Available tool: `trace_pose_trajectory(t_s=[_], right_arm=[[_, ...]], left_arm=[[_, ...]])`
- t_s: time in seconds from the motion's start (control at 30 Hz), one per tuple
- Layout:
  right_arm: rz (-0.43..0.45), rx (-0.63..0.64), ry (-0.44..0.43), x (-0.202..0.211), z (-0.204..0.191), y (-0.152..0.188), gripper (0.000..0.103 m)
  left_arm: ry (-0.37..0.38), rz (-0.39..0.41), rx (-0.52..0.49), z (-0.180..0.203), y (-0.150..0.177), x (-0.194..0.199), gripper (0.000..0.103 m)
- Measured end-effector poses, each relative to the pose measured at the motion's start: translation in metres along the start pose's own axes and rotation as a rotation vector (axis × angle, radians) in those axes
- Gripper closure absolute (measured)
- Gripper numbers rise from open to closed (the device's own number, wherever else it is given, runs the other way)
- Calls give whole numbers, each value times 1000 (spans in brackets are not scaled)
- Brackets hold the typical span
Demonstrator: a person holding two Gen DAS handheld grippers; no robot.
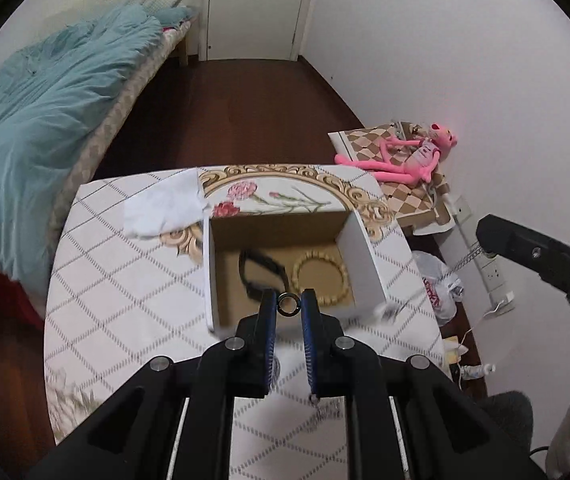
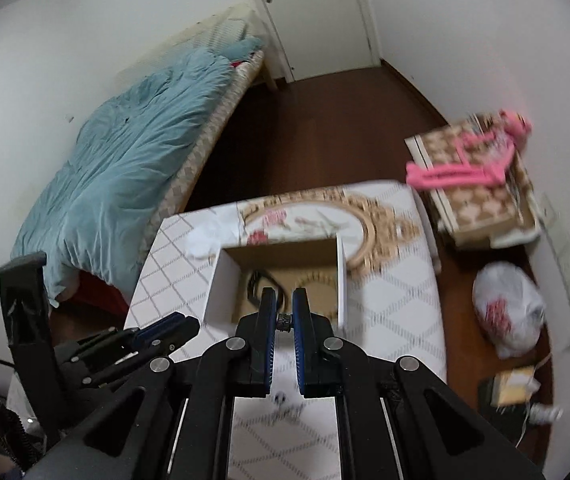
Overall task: Organize jewelry
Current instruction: 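Carry the chain with the right gripper into the box while the left gripper drops the ring in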
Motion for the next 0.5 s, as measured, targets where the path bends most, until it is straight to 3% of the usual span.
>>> trace_pose_trajectory(t_s=[0.2,0.5], right_arm=[[-93,47,4,-59,-9,-20,94],[-251,72,33,-145,2,-4,94]], left_arm=[[-3,-57,13,-19,-24,-44,93],[10,-177,25,-36,-25,-103,93]])
Point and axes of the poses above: each gripper's, at about its wrist camera, not at the fingertips, and x roughly against the way its jaws point, z to its right, y to its underside, the point moved 1 cm from there along -x, roughly the way its jaws point, and after that the axes turned 12 degrees about z, right-handed, at the moved point
